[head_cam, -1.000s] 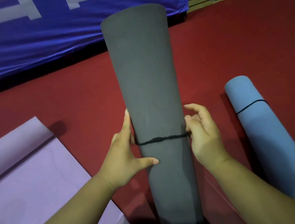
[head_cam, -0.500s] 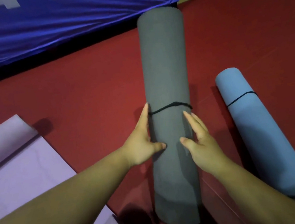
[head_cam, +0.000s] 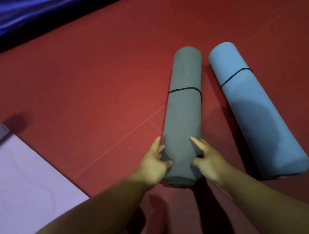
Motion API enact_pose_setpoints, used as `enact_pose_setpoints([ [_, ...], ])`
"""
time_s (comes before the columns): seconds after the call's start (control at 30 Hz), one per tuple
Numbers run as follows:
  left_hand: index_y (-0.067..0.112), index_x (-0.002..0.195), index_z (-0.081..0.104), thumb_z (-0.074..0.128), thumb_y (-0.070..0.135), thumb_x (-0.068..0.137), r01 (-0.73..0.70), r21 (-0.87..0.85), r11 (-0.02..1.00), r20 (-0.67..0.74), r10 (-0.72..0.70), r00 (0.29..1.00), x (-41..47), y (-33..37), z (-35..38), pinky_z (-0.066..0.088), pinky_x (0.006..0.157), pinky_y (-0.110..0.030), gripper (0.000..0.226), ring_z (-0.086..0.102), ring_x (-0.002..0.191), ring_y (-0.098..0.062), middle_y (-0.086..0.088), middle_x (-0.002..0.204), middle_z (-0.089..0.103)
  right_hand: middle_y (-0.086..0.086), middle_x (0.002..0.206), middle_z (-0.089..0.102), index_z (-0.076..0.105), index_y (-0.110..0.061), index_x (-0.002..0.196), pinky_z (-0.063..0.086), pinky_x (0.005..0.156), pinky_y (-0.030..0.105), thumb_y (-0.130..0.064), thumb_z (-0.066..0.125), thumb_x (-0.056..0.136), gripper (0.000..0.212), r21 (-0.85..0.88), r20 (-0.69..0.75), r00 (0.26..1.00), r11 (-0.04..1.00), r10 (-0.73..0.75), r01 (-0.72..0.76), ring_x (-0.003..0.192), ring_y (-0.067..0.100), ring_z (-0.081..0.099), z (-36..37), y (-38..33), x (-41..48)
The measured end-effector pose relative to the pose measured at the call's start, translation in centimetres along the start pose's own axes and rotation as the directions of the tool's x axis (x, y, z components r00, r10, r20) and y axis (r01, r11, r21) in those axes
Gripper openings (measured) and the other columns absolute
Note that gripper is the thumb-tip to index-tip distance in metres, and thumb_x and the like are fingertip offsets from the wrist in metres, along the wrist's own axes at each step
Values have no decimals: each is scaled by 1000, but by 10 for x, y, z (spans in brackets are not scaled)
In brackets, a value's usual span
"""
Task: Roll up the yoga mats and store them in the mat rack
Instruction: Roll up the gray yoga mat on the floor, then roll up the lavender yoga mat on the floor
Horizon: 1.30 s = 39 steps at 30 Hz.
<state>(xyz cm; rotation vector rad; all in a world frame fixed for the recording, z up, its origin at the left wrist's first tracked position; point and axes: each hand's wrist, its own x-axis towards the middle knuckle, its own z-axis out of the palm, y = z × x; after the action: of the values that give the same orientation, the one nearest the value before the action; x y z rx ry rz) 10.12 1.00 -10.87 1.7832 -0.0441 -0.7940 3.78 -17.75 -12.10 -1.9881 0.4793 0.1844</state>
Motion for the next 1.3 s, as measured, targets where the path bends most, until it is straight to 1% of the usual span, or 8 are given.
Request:
enact_pose_setpoints([
  [0.13, 27, 161, 6, 58, -15, 93, 15, 10, 1000, 70, -16, 997, -20, 12, -4, 52, 73, -13, 96, 53, 111, -10, -7, 147, 40, 4, 164, 29, 42, -27, 153, 18, 120, 20, -4, 67, 85, 76, -184, -7, 1000, 983, 18, -19, 150, 19, 29, -19, -15, -1],
  [0.23, 25, 160, 16, 64, -3, 94, 20, 153, 988, -118, -2, 993, -44, 15, -53, 54, 79, -35, 87, 60, 90, -15, -11, 137, 54, 6, 160, 37, 49, -24, 149, 21, 120, 25, -14, 72, 82, 72, -352, -67, 991, 932, -118, 87, 148, 23, 33, -11, -45, -19],
  [0.3, 19, 158, 24, 68, 7, 94, 47, 305, 951, -250, 33, 968, -72, 9, -95, 52, 78, -34, 79, 61, 79, -15, -6, 117, 63, 3, 153, 45, 58, -23, 140, 22, 116, 18, -17, 75, 82, 61, -376, 57, 975, 901, -212, 218, 142, 21, 40, 13, -68, -36],
  [0.4, 17, 156, 29, 67, 20, 93, 160, 421, 893, -352, -2, 936, -129, -20, -148, 49, 85, -30, 74, 63, 84, -16, 6, 98, 65, -7, 137, 56, 67, -27, 127, 24, 109, 8, -28, 75, 83, 45, -360, 372, 877, 824, -304, 438, 130, 14, 50, 66, -96, -63],
  [0.73, 22, 154, 29, 44, 38, 106, 687, 371, 625, -517, -475, 712, -271, -158, -215, 43, 100, -31, 53, 58, 120, -27, -7, 137, 59, -6, 145, 52, 55, -26, 137, 39, 106, 28, -44, 68, 88, 54, -266, 805, 524, 622, -277, 736, 129, 18, 50, 237, -148, -80],
  [0.97, 31, 147, 42, 59, 37, 98, 606, 201, 770, -524, -439, 730, -323, -187, -180, 38, 80, -19, 53, 61, 93, -9, 12, 101, 72, -12, 129, 56, 47, -41, 138, 40, 104, 37, -65, 55, 84, 60, -409, 903, 430, 352, 22, 842, 127, 20, 48, 254, -146, -108],
  [1.1, 40, 137, 48, 61, 49, 88, 553, 177, 814, -553, -382, 740, -355, -206, -159, 46, 93, -29, 52, 61, 99, -7, 22, 98, 68, -13, 105, 42, 57, -39, 116, 41, 95, 34, -68, 56, 83, 44, -401, 913, 400, 350, 78, 847, 116, 16, 50, 266, -143, -131],
  [1.3, 30, 133, 54, 65, 38, 95, 480, 171, 860, -582, -306, 754, -396, -213, -143, 49, 87, -24, 41, 64, 87, -8, 15, 101, 66, -10, 109, 53, 51, -30, 98, 48, 88, 36, -69, 65, 79, 45, -449, 893, 430, 355, 134, 820, 93, 14, 56, 259, -156, -171],
])
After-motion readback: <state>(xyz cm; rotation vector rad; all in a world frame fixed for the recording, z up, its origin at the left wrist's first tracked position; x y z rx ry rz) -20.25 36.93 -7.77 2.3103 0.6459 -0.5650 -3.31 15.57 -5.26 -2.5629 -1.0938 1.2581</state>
